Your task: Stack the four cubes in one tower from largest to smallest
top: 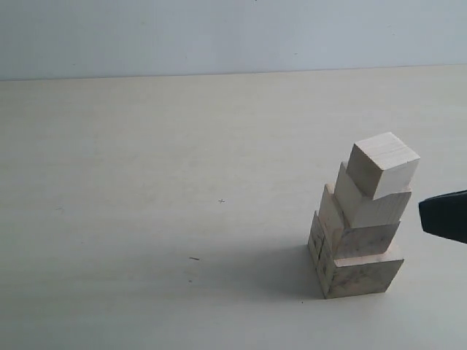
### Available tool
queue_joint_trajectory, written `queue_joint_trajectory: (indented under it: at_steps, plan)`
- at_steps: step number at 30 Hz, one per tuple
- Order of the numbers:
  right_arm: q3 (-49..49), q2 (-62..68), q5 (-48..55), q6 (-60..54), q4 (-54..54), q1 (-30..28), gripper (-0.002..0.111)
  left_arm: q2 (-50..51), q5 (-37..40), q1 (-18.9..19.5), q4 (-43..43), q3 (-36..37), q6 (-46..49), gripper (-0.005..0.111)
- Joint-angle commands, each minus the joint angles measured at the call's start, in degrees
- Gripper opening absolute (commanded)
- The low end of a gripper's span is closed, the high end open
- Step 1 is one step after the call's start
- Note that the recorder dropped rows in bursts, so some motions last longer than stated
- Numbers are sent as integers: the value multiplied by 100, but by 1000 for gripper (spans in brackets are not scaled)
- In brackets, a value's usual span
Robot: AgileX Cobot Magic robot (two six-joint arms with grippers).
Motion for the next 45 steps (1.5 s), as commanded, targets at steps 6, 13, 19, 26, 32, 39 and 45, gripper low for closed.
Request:
queue_joint_trajectory:
  at_steps: [6, 13, 19, 26, 32, 39, 45]
  plan:
    - [18, 626, -573, -189, 108, 7, 0, -38, -35, 32, 15, 18, 2, 0]
    - [18, 936, -733, -281, 108, 7, 0, -38, -35, 32, 15, 18, 2, 0]
    - [18, 1119, -860, -386, 108, 7, 0, -38, -35, 32, 15, 18, 2, 0]
    - [18, 1142, -1088, -397, 108, 7, 0, -38, -35, 32, 15, 18, 2, 0]
    - [18, 1142, -1120, -397, 108, 7, 0, -38, -35, 32, 15, 18, 2, 0]
    - [18, 1108, -1019, -397, 108, 7, 0, -38, -35, 32, 15, 18, 2, 0]
    - [18, 619, -512, -437, 108, 7, 0, -38, -35, 32, 15, 18, 2, 0]
